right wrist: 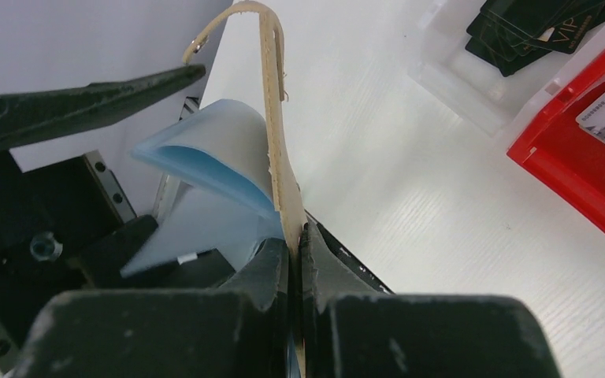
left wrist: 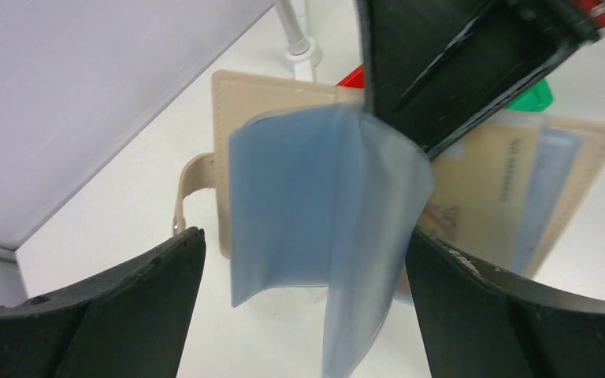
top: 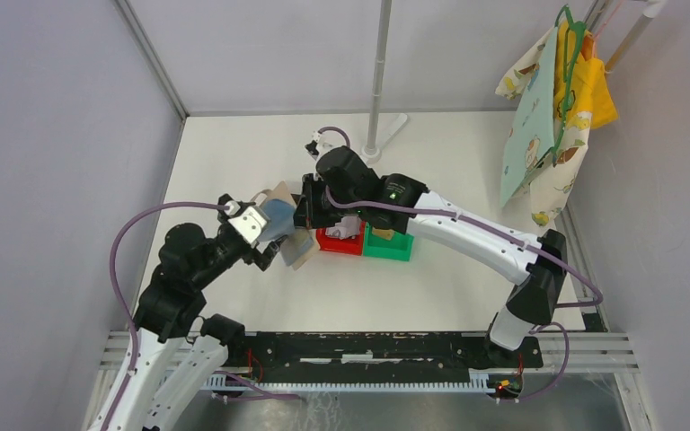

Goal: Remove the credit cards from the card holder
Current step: Open the card holder.

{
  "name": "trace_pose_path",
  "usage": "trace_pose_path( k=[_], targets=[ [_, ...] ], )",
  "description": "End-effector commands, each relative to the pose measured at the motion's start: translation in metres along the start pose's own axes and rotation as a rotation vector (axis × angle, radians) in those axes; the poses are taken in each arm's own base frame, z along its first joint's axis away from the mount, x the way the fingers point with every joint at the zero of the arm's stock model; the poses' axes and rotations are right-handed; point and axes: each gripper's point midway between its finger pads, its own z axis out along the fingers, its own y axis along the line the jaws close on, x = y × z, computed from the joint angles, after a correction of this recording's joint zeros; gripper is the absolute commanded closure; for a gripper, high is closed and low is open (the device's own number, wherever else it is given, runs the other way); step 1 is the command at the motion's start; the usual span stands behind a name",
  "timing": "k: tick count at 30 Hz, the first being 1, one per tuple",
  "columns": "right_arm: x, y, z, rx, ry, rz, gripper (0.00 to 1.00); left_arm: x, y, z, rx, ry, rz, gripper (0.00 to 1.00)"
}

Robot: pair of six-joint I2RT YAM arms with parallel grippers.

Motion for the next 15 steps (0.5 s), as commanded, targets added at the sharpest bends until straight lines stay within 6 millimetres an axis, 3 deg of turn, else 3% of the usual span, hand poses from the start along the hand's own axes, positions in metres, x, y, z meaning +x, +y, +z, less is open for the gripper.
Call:
trace_pose_path(
  k=[1,11,15],
  targets=[
    [-0.016,0.029,-0.028,-0.117,-0.061,-0.011,1.00,-0.014,0.030,-0.012,-0.134,0.001,0.088,0.00],
    [-0.011,0.042,-0.046,-0.256,-0.056,-0.048,1.00,-0.021,0.034,-0.010,-0.162,0.022,-0.091,0.00],
    [-0.015,0.040,-0.059,-0.311,-0.072,-0.052,1.00,-0.050,0.014,-0.011,-0.044,-0.026,-0.244,0.00]
  ],
)
